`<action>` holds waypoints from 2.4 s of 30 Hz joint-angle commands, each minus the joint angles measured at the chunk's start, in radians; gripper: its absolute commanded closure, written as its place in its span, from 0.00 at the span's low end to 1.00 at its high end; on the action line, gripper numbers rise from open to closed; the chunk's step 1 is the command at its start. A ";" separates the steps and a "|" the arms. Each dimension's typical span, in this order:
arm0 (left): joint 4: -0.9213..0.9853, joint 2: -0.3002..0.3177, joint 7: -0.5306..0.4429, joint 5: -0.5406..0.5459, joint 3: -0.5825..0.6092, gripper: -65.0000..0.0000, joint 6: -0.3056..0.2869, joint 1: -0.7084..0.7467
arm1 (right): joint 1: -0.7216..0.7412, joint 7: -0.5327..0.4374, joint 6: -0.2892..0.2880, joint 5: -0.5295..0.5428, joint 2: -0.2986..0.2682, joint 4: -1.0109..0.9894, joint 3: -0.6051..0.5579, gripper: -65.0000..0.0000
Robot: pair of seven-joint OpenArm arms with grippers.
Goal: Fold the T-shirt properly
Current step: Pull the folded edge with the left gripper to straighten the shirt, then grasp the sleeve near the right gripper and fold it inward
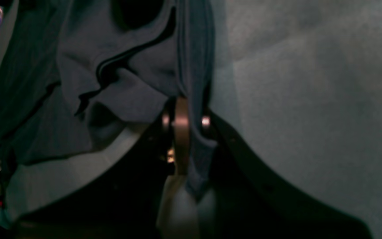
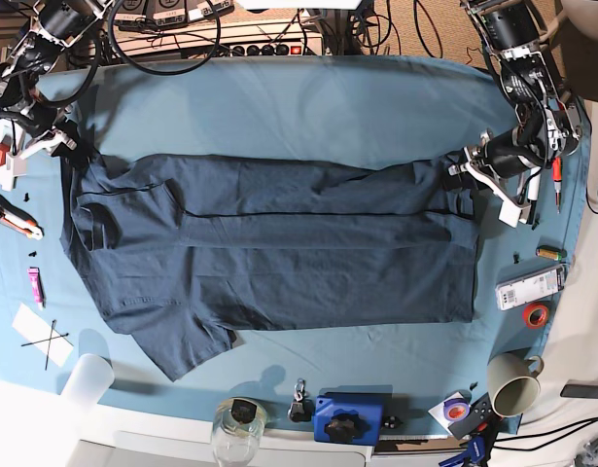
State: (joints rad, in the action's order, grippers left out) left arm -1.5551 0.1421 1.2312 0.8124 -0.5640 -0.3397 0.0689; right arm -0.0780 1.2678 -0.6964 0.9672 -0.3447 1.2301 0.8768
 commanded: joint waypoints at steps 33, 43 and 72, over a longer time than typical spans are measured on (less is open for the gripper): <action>-0.221 0.141 0.045 0.049 -0.003 1.00 -0.001 0.270 | -0.174 0.128 -0.002 0.269 -0.157 0.014 0.104 1.00; -0.224 0.158 0.055 0.111 -0.107 1.00 -0.027 0.329 | -0.235 0.128 -0.002 0.331 -0.156 0.014 0.174 1.00; -0.450 0.146 -0.136 0.241 -0.211 0.56 -0.160 0.341 | -0.185 0.128 -0.002 0.516 -0.261 0.014 0.280 0.77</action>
State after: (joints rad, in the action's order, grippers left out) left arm -1.9873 0.2775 1.1156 1.0348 -0.7689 -0.4953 0.4118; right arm -0.2611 1.4132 -0.6968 1.4609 -0.5781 1.2293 1.1503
